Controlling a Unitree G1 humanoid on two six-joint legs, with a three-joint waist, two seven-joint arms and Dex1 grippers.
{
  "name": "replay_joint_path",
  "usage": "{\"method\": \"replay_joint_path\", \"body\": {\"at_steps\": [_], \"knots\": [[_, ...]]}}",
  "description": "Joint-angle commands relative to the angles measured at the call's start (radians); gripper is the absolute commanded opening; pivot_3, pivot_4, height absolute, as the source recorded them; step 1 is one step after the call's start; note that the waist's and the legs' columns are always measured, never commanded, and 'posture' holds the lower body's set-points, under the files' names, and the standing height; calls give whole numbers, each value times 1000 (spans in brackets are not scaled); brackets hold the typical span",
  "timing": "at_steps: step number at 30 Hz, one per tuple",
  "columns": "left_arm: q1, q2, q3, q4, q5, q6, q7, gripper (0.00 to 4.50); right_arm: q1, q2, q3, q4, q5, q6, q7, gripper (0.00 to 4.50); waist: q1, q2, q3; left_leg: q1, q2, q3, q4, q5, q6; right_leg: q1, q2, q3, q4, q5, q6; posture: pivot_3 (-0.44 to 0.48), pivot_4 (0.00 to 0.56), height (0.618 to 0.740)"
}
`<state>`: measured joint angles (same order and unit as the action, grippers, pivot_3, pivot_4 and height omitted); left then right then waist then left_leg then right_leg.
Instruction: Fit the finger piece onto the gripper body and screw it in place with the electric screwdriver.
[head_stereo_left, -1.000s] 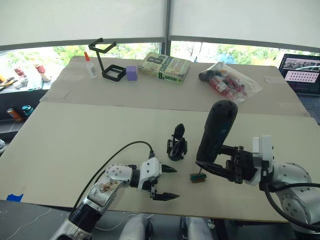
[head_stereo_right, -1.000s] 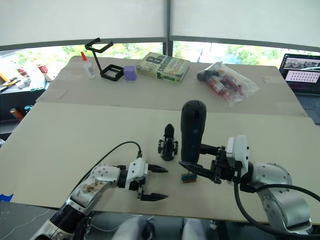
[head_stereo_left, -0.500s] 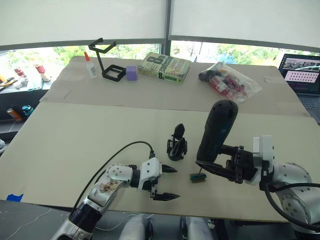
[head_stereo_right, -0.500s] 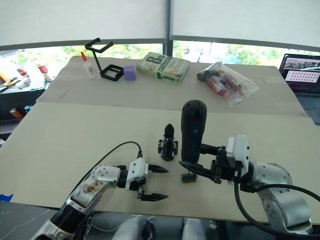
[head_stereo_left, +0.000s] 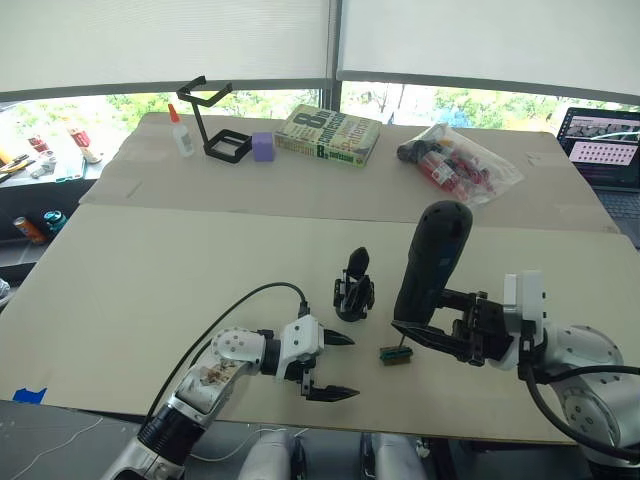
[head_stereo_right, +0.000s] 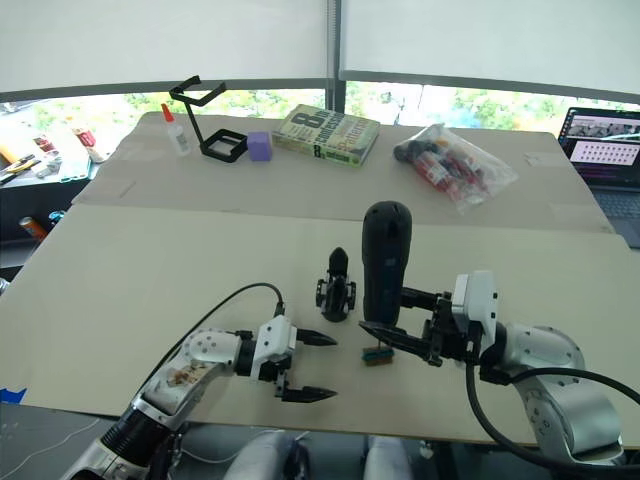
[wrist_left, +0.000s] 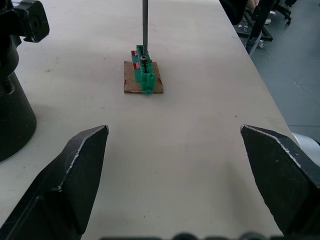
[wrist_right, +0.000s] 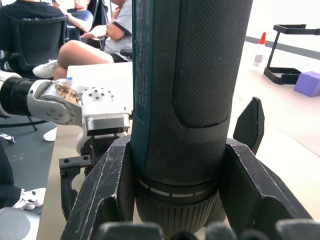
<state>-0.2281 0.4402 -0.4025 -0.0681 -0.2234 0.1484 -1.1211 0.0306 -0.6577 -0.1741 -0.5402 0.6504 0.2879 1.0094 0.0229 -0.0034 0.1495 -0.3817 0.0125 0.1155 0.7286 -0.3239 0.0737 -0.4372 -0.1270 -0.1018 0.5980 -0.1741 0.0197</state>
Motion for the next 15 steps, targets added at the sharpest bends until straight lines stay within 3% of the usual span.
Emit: {"method": "replay_joint_path", "body": {"at_steps": [1,15], "knots": [[-7,-4,1,-15,1,-15,-2,4465,-7,10,-22,-25,18,-42,-1,1927,0,0,0,0,0,0,0,0,0,0,0,0,0,0,0,0,150,740],[-3,0,3,-25,-1,-10,0,4465,-2,11,-22,-30,17,-38,1,1927,-1,0,0,0,0,0,0,0,0,0,0,0,0,0,0,0,150,740]]}}
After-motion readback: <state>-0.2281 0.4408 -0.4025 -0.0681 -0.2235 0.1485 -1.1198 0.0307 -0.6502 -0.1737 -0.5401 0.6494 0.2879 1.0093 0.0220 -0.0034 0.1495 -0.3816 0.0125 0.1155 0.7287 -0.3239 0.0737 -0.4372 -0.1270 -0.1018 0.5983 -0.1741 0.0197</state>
